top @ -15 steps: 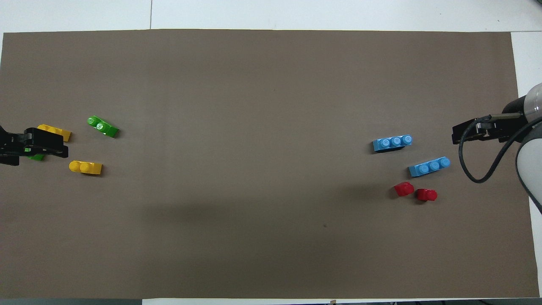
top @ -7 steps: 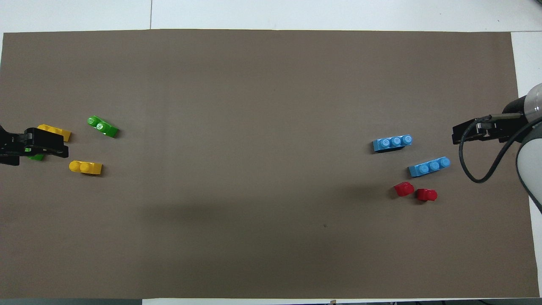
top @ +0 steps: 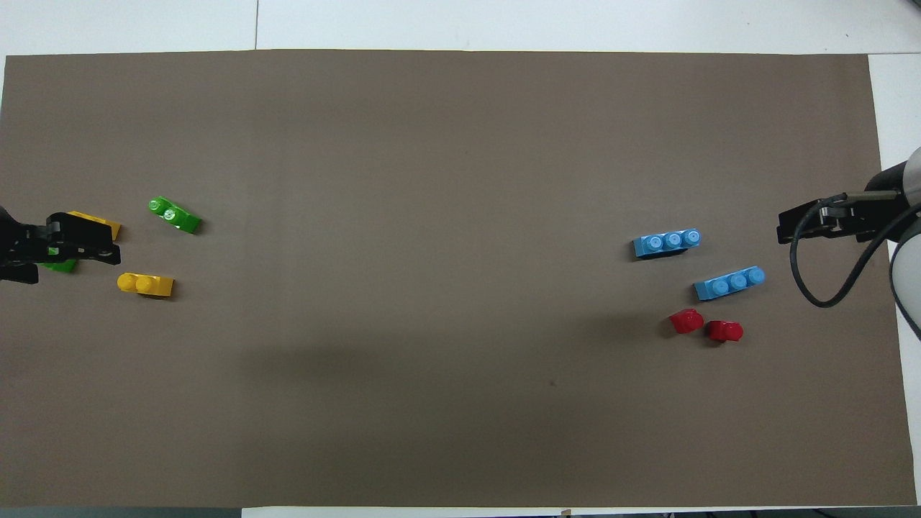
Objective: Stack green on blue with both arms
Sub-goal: 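Raise the left gripper over the green brick while the right gripper nears blue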
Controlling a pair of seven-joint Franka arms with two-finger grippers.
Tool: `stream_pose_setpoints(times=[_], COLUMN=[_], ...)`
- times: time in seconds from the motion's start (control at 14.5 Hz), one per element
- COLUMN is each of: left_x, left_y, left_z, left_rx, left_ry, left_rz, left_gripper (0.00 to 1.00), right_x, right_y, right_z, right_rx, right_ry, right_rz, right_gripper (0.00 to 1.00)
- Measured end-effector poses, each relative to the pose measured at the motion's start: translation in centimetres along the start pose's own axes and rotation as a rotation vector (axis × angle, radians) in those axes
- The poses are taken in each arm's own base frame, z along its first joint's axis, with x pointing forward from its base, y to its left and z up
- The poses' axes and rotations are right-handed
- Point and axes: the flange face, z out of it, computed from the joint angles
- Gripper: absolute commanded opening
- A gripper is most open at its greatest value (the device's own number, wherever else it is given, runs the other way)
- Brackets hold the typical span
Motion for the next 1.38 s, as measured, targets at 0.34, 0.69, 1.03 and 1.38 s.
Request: stream_pose_setpoints(times=[0.34, 0.69, 1.03, 1.38], left_x=[-1.1, -1.9, -4.2, -4.2], left_y=[5.6, 9.9, 15.7, 15.9], left_z=[2.3, 4.5, 6.9, 7.0], left_rx=[-0.024, -0.101, -0.164, -0.177], left_ry=[0.041, 0.048, 0.051, 0.046], left_rz=[-0.381, -0.75, -1.01, -1.107], left_gripper=[1.0, 1.0, 1.0, 1.0], right_x=[0.8, 1.5, 3.5, 5.7], right_y=[0.0, -2.1, -0.5, 1.4], right_z=[-0.7, -0.5, 4.1, 10.2], right_rx=[0.014, 0.109, 0.183, 0.202], right_ry=[0.075, 0.076, -0.069, -0.184], right_rz=[0.374, 0.913, 1.124, 1.216], right_gripper=[1.0, 1.0, 1.0, 1.0])
